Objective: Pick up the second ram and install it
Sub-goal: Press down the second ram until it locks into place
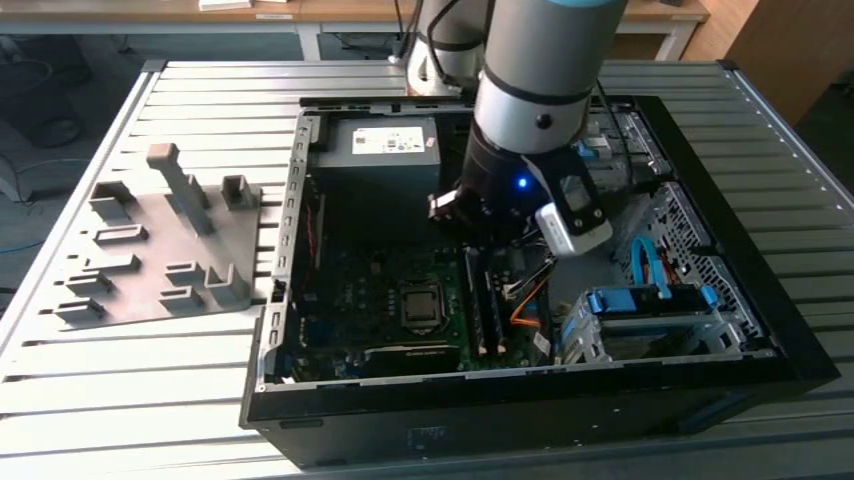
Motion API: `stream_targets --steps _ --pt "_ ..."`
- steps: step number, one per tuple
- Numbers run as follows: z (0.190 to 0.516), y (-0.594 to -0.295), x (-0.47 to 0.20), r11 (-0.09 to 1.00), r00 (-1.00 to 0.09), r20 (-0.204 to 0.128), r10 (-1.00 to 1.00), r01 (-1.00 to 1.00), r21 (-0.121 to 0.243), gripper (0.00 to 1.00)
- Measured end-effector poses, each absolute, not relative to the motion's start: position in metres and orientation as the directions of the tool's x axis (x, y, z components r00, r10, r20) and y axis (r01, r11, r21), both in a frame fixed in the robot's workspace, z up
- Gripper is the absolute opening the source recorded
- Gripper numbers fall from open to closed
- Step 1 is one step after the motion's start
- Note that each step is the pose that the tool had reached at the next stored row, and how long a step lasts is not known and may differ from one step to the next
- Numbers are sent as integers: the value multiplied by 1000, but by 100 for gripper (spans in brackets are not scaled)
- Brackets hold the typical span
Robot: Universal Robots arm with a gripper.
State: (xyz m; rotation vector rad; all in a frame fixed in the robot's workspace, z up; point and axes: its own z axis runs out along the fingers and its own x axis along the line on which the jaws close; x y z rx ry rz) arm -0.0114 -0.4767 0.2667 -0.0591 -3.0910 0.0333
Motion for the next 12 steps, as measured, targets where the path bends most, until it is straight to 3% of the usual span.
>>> stream_targets --steps 4,12 --pt "283 -477 -11 999 -998 50 39 38 -23 10" --pt "284 -477 -11 999 -998 50 39 38 -22 10"
